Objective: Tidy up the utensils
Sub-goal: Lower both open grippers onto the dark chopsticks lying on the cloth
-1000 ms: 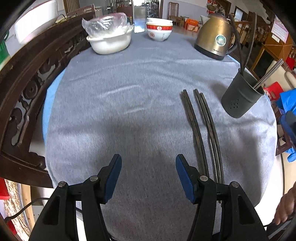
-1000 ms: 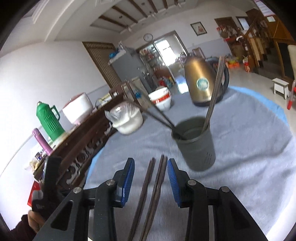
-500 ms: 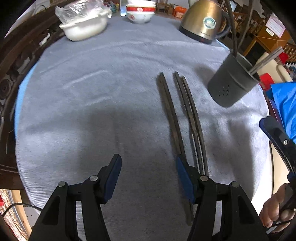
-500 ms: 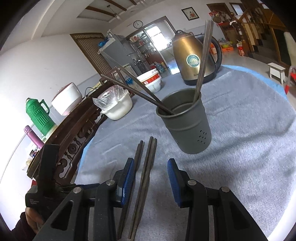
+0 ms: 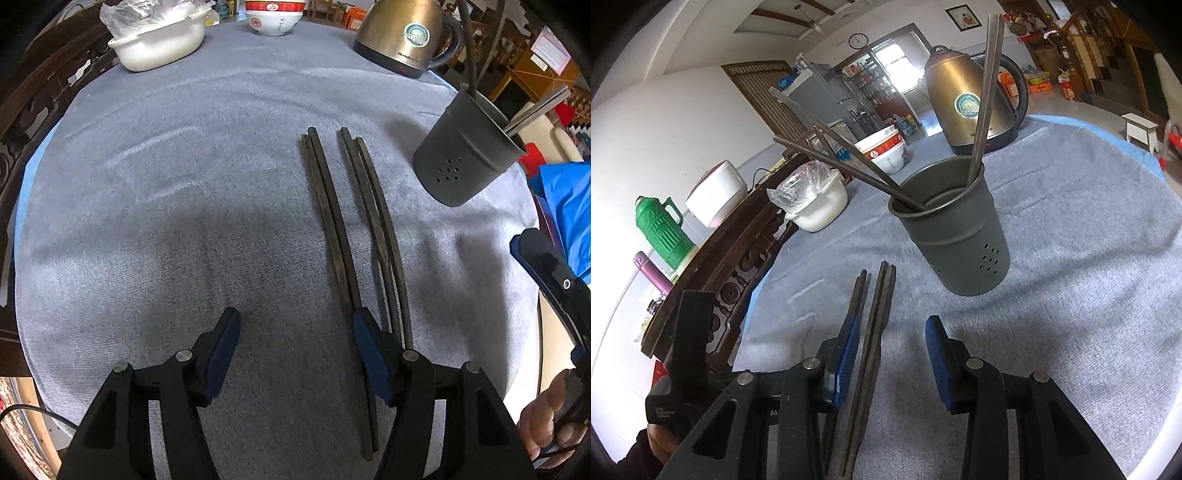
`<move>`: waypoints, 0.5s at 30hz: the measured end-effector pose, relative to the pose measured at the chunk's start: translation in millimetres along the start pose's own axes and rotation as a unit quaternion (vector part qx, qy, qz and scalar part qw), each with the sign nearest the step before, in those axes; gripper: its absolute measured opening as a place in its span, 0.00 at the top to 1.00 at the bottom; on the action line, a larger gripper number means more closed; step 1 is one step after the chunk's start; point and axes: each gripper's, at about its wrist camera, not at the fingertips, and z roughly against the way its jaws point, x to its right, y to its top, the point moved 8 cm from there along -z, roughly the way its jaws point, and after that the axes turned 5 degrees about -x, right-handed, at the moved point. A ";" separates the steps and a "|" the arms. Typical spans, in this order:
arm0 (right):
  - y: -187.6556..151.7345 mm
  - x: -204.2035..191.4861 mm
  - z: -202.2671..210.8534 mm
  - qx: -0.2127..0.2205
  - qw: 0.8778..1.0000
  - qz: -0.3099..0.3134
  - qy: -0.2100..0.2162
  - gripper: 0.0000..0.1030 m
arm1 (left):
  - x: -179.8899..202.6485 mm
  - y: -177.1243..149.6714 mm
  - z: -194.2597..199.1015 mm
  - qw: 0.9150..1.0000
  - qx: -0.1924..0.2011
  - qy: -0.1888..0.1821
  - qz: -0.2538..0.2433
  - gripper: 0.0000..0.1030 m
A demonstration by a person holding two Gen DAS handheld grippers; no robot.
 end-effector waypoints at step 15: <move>-2.7 -1.7 -7.4 -0.010 1.000 -0.005 -0.006 0.60 | -13.6 -5.8 -0.4 1.000 0.008 0.008 -0.010 0.34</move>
